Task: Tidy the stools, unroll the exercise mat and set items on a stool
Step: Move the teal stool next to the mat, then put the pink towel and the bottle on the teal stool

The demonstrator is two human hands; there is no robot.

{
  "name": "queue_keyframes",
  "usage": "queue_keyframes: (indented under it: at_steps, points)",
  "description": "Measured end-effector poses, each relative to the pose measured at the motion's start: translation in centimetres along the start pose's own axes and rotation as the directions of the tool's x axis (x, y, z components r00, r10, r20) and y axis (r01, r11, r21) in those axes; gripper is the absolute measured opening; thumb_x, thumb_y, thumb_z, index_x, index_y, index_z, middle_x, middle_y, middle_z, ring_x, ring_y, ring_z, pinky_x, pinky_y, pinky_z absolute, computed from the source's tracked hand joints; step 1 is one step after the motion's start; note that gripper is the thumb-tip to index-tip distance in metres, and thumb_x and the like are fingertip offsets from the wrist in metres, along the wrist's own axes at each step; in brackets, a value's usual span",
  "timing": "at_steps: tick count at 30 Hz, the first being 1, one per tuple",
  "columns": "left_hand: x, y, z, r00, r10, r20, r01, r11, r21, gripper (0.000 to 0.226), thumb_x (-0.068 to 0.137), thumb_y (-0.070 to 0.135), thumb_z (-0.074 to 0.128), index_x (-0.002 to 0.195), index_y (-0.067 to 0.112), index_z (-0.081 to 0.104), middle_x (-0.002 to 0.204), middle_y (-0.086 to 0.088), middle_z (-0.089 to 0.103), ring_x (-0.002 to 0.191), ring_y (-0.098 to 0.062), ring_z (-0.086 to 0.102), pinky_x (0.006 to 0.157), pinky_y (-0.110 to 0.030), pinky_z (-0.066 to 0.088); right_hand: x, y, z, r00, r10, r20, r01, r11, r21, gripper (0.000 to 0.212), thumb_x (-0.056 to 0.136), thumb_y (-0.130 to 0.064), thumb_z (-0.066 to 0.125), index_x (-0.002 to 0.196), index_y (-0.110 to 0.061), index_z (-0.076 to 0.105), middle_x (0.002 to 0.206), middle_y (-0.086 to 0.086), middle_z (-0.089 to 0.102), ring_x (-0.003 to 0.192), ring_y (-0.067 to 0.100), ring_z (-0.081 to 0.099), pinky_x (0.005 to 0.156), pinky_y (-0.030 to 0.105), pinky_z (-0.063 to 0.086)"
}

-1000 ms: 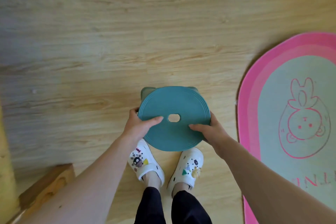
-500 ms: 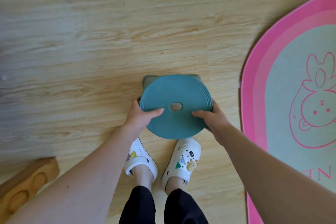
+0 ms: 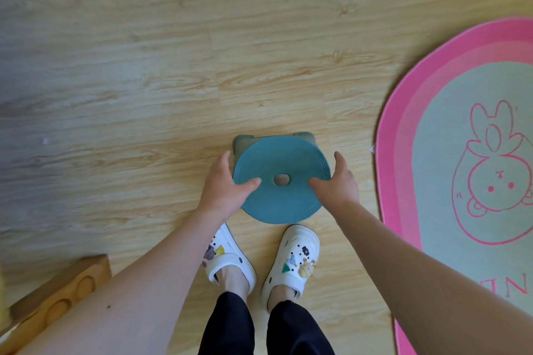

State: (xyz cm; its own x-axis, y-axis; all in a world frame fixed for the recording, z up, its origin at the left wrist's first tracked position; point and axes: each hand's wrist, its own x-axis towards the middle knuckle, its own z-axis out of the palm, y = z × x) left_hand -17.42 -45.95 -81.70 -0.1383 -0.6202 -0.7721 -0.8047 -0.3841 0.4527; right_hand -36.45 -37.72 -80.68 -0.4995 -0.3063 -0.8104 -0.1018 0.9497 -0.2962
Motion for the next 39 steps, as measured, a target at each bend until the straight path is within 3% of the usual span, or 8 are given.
queue_keyframes:
  at_steps: [4,8,14,21,25,29,33,39]
  points:
    - [-3.7,3.8,-4.3,0.987,0.162,0.003,-0.159,0.968,0.196,0.081,0.084,0.037,0.067,0.149,0.021,0.020,0.154,-0.002,0.025,0.141,-0.020,0.024,0.111,-0.034,0.023,-3.8,-4.0,-3.4,0.996,-0.087,0.000,0.087,0.994,-0.067,0.079,0.082,-0.018,0.059,0.150,-0.026,0.021,0.139,0.010,0.045,0.110,0.028,0.054,0.072,0.030,0.045]
    - [-9.3,9.1,-9.7,0.961,0.277,0.003,-0.266,0.921,0.286,0.075,0.086,0.036,0.064,0.147,0.019,0.024,0.154,-0.002,0.024,0.139,-0.021,0.026,0.111,-0.032,0.023,-9.6,-9.2,-8.2,0.975,-0.220,0.012,0.220,0.968,-0.123,0.072,0.084,-0.018,0.058,0.148,-0.028,0.025,0.136,0.010,0.048,0.086,0.020,0.052,0.049,0.021,0.034]
    - [-20.7,18.1,-20.0,0.900,0.434,-0.040,-0.385,0.834,0.396,0.070,0.086,0.035,0.064,0.145,0.022,0.028,0.156,-0.004,0.021,0.141,-0.022,0.023,0.114,-0.035,0.022,-23.0,-17.8,-17.4,0.910,-0.412,0.036,0.412,0.895,-0.172,0.060,0.088,-0.019,0.058,0.143,-0.027,0.035,0.138,0.008,0.047,0.092,0.019,0.052,0.073,0.028,0.043]
    - [-34.4,26.3,-30.3,0.768,0.602,-0.219,-0.473,0.763,0.441,0.066,0.086,0.036,0.063,0.142,0.019,0.034,0.149,-0.001,0.031,0.136,-0.019,0.032,0.110,-0.033,0.028,-38.0,-25.8,-25.7,0.771,-0.637,-0.020,0.619,0.756,-0.215,0.054,0.087,-0.023,0.059,0.138,-0.027,0.042,0.135,0.006,0.051,0.108,0.023,0.056,0.077,0.028,0.041]
    - [-39.2,28.8,-34.5,0.711,0.648,-0.274,-0.473,0.729,0.495,0.065,0.086,0.036,0.063,0.142,0.019,0.035,0.147,-0.001,0.034,0.134,-0.019,0.033,0.107,-0.032,0.030,-44.2,-29.5,-27.6,0.697,-0.717,-0.026,0.692,0.682,-0.239,0.052,0.084,-0.020,0.060,0.135,-0.026,0.048,0.125,0.003,0.058,0.100,0.020,0.057,0.075,0.027,0.042]
    - [-41.3,30.7,-38.5,0.674,0.668,-0.316,-0.479,0.720,0.502,0.065,0.085,0.039,0.062,0.142,0.022,0.034,0.148,0.002,0.033,0.133,-0.018,0.036,0.106,-0.034,0.033,-48.1,-33.8,-27.3,0.624,-0.781,-0.010,0.750,0.603,-0.272,0.052,0.084,-0.021,0.059,0.134,-0.028,0.047,0.118,0.000,0.058,0.083,0.015,0.050,0.068,0.027,0.044]
    - [-40.7,32.3,-42.9,0.638,0.701,-0.319,-0.478,0.685,0.550,0.066,0.085,0.039,0.062,0.143,0.024,0.033,0.149,0.002,0.031,0.131,-0.018,0.038,0.105,-0.034,0.033,-49.9,-39.3,-26.1,0.564,-0.825,-0.014,0.782,0.540,-0.312,0.052,0.085,-0.022,0.059,0.135,-0.027,0.046,0.109,-0.003,0.058,0.083,0.014,0.050,0.069,0.028,0.047]
    - [-36.4,33.6,-50.9,0.617,0.730,-0.293,-0.450,0.632,0.631,0.066,0.086,0.041,0.059,0.144,0.024,0.031,0.152,0.002,0.028,0.131,-0.020,0.039,0.102,-0.036,0.036,-49.8,-48.8,-23.9,0.554,-0.832,-0.019,0.774,0.524,-0.355,0.047,0.085,-0.023,0.058,0.132,-0.026,0.051,0.109,-0.003,0.059,0.090,0.013,0.053,0.069,0.026,0.044]
